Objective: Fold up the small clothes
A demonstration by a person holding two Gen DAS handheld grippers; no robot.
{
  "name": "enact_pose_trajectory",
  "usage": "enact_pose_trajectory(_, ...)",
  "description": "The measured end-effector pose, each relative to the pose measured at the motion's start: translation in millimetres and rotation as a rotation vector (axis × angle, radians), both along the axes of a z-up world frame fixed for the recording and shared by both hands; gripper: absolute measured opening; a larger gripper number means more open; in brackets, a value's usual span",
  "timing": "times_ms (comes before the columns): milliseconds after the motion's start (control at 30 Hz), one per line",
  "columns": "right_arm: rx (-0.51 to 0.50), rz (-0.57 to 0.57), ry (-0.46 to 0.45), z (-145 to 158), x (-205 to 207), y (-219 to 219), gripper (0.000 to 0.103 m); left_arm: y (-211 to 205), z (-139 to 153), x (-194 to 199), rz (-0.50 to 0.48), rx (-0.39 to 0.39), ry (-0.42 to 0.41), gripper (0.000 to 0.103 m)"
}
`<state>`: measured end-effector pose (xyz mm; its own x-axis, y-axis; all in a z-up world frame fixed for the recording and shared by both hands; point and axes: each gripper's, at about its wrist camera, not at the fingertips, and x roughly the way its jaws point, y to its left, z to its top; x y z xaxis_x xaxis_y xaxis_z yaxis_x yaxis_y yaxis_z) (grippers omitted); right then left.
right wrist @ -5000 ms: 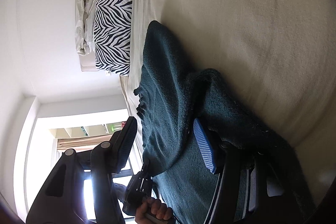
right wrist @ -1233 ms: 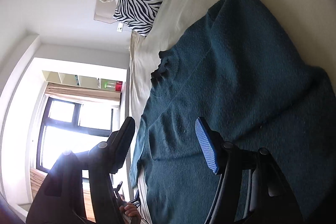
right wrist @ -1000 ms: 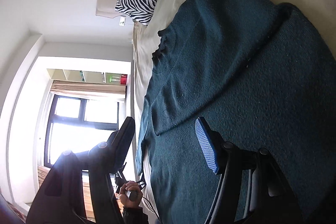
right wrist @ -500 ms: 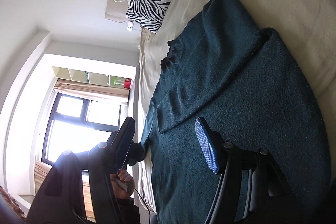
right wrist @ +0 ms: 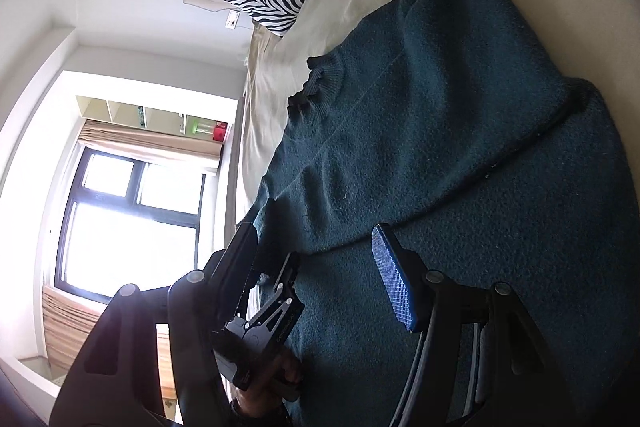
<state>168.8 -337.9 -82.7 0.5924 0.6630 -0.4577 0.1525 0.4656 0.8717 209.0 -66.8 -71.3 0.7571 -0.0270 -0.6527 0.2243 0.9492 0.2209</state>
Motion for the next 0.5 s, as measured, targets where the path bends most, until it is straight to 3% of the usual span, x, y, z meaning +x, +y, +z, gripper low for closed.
enact_pose_trajectory(267, -0.030, 0.099, -0.007, 0.3, 15.1, 49.8, 0.059, 110.4, 14.5, 32.5, 0.291, -0.564, 0.062, 0.081)
enact_pose_trajectory(333, -0.013, 0.083, 0.004, -4.9, 7.9, 46.9, 0.059, 122.2, 16.0, 44.5, 0.348, -0.639, 0.069, 0.068)
enact_pose_trajectory(400, 0.000, 0.048, 0.010, -8.8, -2.1, 35.5, 0.059, 99.7, 27.0, 50.7, 0.308, -0.517, 0.040, 0.056)
enact_pose_trajectory(500, 0.011, -0.018, -0.003, -8.4, -18.6, 10.8, 0.059, 19.8, 38.6, 42.5, 0.078, -0.220, -0.028, 0.047)
